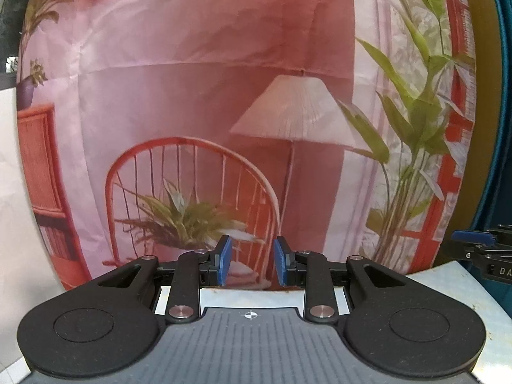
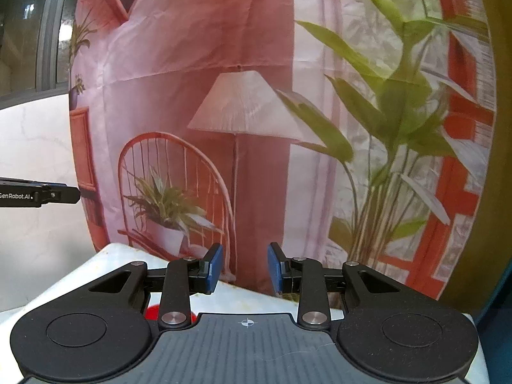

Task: Organize plates and bowls
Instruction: 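Raise the open left gripper up and away from the plate stack, then move the left gripper to a red bowl rim and close on it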

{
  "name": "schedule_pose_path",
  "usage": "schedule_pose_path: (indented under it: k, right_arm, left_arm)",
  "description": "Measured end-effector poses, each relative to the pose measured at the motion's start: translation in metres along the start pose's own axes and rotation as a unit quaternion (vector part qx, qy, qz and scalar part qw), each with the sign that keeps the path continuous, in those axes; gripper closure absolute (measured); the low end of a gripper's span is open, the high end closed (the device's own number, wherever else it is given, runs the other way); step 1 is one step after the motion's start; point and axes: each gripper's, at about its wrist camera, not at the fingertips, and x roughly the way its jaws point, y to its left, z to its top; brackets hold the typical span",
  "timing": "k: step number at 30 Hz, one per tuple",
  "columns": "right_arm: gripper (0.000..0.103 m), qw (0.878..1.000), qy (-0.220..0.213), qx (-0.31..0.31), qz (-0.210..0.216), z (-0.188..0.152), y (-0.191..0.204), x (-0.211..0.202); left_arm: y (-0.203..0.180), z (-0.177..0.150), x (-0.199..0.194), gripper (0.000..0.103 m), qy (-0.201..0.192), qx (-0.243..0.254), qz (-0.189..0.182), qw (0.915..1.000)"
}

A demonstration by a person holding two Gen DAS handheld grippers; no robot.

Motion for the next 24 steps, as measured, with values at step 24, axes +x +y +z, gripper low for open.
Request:
schedule_pose_path:
  k: [24]
  right_arm:
    - [0.073,0.999,0.039,0.016,0.013,0.018,-0.003,0.096]
  left_arm:
    - [0.022,0.0,0.073,0.073,0.051,-0.02,0.009,0.9985]
